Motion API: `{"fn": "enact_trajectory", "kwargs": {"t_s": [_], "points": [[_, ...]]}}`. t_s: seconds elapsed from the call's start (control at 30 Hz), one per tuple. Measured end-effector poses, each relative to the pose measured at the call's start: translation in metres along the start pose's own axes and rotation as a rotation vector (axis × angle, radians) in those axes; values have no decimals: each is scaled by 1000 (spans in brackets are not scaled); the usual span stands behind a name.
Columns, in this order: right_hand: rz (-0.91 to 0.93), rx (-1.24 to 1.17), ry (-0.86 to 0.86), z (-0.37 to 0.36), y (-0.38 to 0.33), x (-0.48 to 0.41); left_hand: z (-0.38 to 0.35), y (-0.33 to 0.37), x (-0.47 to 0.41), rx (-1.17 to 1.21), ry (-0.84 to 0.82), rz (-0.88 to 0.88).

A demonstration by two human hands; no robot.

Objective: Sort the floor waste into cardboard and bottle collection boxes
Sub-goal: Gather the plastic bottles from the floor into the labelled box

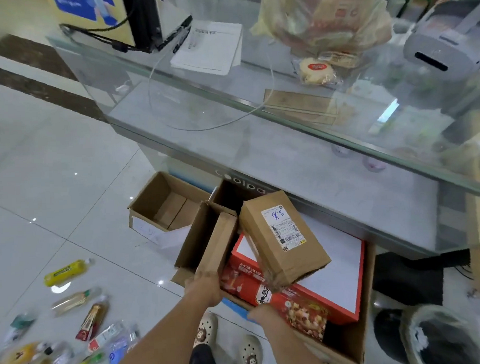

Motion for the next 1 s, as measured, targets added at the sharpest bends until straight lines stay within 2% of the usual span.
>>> {"fn": "enact_trajectory", "kwargs": {"t_s": [0.1,0.27,0.33,0.47,0.63,0.73,0.83,1.0], "points": [[144,155,0,-4,-56,62,-7,-42,26,119,29,45],[352,245,-63,-38,-165,132,-13,-151,97,335,118,238],[420,376,-19,-65,-207,155,-24,-203,128,418,177,329],[512,742,15,-150,-274,200,-68,-307,197,601,278,509],[651,985,24,-278,-350,237,-151,-415,270,736,273,727],[704,1114,40,-345,-385,240,-204,-463,295,843,277,836],[738,1208,51,-393,-413,230,-259,-490,301,911,204,895],[682,1224,46,-442,-450,159,-325,-519,250,1000,145,916]]}}
Point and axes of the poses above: each hand's wrist, its own x-axis away from the middle knuckle, its own z-axis out of the back of the hand, y = z × x, the point moved 9 cm from there along -x, towards the middle knuckle, and after that the axes turned 8 degrees about -z, right-handed, at the moved point
